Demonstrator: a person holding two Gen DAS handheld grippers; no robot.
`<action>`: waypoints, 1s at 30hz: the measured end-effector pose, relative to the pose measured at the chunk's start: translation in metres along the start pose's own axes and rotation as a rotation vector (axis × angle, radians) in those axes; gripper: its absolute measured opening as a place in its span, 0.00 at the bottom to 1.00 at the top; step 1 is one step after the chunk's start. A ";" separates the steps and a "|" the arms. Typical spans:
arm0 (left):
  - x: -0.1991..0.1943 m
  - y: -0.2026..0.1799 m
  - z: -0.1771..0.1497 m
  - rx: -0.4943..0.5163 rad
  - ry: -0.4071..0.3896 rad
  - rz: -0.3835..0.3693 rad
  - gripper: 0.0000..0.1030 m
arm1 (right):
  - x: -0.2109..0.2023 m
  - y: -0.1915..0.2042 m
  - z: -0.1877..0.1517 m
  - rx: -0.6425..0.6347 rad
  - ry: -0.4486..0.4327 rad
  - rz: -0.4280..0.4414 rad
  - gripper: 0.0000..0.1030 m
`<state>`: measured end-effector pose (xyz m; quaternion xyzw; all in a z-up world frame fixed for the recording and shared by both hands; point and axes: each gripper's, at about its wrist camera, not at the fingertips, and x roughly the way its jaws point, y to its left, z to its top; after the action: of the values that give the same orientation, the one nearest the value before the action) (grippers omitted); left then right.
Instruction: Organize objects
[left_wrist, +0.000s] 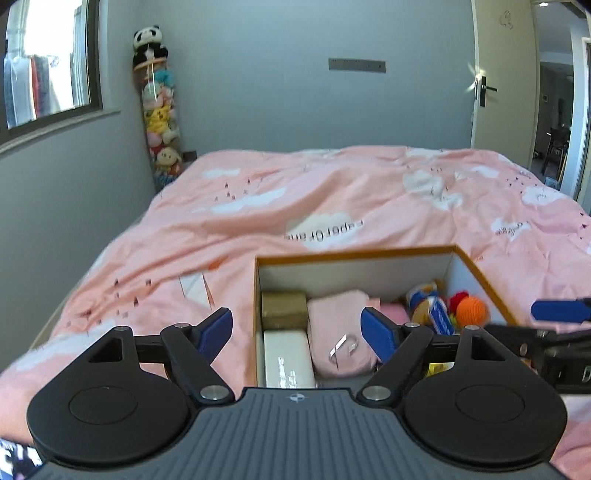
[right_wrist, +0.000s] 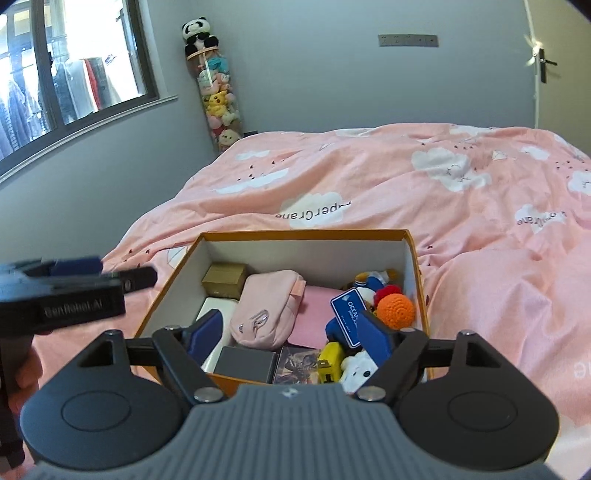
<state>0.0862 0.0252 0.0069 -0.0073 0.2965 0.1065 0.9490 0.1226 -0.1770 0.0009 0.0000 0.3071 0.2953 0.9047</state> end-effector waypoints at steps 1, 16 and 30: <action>0.001 0.000 -0.003 -0.002 0.011 -0.005 0.90 | 0.000 0.001 -0.002 -0.002 -0.006 -0.011 0.82; 0.018 -0.009 -0.035 -0.019 0.134 -0.034 0.90 | 0.014 0.002 -0.028 -0.003 0.037 -0.099 0.85; 0.026 -0.013 -0.039 -0.015 0.188 -0.028 0.90 | 0.024 -0.005 -0.031 0.009 0.074 -0.106 0.85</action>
<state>0.0877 0.0145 -0.0408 -0.0287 0.3835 0.0941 0.9183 0.1233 -0.1739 -0.0386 -0.0233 0.3413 0.2453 0.9071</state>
